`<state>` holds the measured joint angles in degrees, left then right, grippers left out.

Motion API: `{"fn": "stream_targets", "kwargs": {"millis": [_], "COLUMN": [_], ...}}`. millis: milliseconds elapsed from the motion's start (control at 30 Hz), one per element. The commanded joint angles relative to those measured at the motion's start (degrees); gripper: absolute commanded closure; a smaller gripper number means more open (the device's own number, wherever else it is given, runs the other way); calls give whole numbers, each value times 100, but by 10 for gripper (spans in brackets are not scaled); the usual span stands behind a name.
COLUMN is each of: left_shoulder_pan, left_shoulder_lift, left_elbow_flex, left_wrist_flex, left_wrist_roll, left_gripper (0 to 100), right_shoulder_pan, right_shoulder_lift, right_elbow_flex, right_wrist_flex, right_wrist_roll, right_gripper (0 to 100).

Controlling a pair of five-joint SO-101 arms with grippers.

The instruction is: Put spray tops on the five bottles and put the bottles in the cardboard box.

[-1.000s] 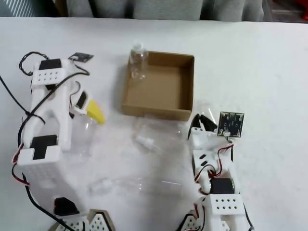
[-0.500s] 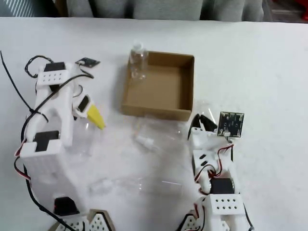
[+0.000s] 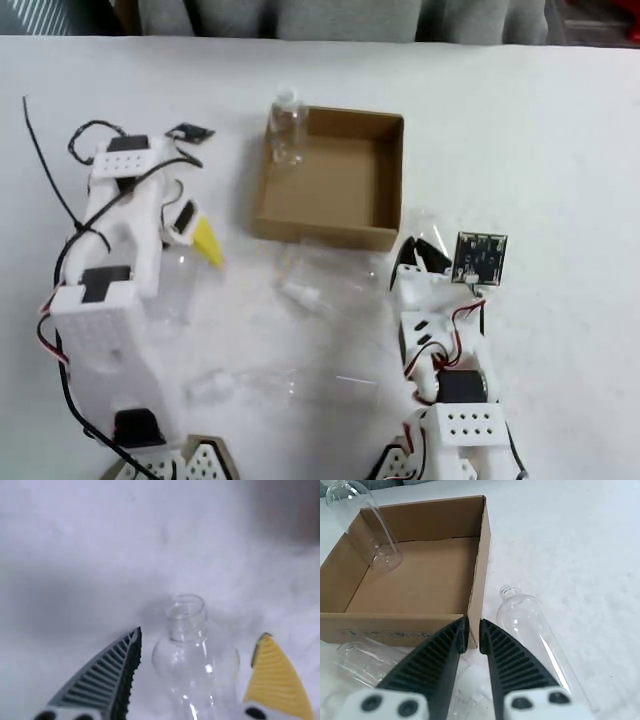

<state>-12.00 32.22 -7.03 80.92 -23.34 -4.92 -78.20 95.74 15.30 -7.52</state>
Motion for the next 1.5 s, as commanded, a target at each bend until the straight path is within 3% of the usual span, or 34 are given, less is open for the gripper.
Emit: {"fn": "stream_targets", "kwargs": {"millis": [0,333,767,933,1067,1267,1367,1467], "left_shoulder_pan": [268,295,479,57,-470,-980,-1112,-1112], "left_shoulder_lift": [-75,-585,-2571,-2580,-2378,-1842,-1613,-1473], "left_elbow_flex": [-229,-316,527,1073,1565,1442,1178,1099], "left_wrist_flex": [-35,466,404,-466,-1319,-1846,-1829,-1855], "left_wrist_roll": [53,79,2092,3024,3297,3305,3305,3305], "left_gripper": [883,880,875,875,875,875,875,875], "right_shoulder_pan": [-40,-40,-31,-31,-48,-488,-1209,-2158], "right_shoulder_lift": [-48,-48,-48,-48,-48,-48,-48,-40], "right_elbow_flex": [114,114,114,114,-70,-1758,-2585,-3024], "right_wrist_flex": [-110,-110,-92,-57,22,2062,3029,3749], "right_wrist_roll": [26,26,70,879,1319,2048,2075,2567], "right_gripper": [981,980,980,981,980,979,978,978]}}
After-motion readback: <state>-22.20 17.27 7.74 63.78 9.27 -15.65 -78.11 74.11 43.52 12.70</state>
